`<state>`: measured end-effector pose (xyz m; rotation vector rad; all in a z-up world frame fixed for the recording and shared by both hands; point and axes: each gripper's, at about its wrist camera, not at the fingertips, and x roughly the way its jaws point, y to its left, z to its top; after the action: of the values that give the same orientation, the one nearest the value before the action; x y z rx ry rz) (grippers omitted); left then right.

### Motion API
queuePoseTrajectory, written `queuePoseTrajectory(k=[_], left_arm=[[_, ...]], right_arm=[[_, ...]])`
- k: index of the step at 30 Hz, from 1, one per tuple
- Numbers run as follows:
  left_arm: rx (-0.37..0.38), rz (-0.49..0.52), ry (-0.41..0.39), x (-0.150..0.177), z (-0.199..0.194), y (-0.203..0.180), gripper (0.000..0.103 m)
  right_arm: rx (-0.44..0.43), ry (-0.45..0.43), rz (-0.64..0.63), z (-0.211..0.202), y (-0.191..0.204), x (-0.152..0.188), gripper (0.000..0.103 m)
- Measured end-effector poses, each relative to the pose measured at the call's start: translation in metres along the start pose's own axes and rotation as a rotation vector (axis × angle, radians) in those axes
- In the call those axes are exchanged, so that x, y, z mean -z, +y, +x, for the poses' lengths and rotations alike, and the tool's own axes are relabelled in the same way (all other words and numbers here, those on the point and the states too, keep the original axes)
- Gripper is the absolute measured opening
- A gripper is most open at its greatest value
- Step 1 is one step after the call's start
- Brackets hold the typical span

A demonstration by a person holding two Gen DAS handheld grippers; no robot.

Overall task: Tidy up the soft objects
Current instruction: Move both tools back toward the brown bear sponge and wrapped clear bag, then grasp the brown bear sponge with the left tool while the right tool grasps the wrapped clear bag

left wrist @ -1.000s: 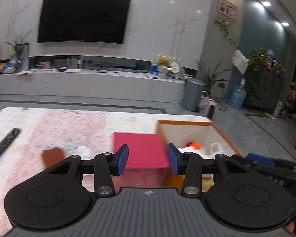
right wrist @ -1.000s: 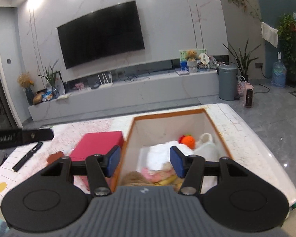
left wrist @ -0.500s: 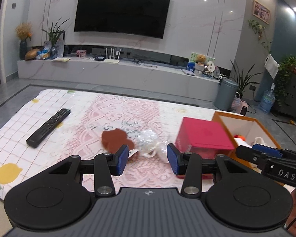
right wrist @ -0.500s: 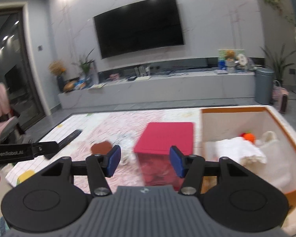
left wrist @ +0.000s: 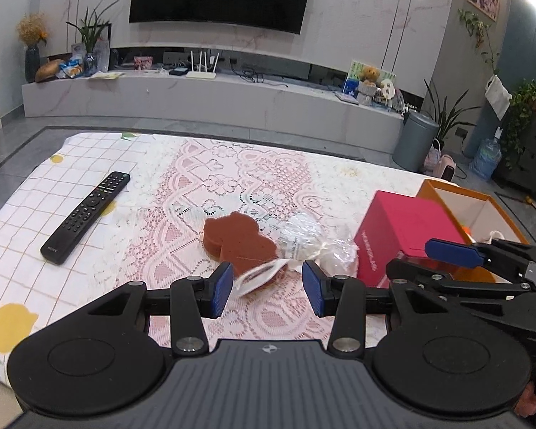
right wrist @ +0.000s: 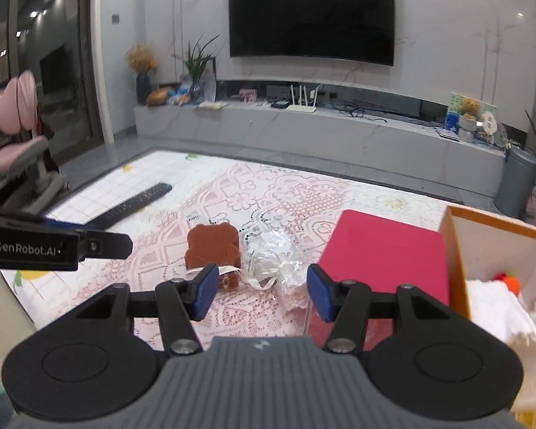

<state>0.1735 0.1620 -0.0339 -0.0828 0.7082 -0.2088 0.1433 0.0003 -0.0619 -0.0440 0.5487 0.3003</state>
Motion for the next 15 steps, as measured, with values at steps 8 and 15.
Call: queuePoseTrajectory(k=[8, 15], left_arm=[[0.014, -0.034, 0.102, -0.021, 0.043, 0.021, 0.051], [0.045, -0.070, 0.243, -0.041, 0.091, 0.041, 0.051]], right_arm=[[-0.036, 0.113, -0.158, 0.058, 0.008, -0.025, 0.052], [-0.109, 0.319, -0.305, 0.121, 0.006, -0.059, 0.049]])
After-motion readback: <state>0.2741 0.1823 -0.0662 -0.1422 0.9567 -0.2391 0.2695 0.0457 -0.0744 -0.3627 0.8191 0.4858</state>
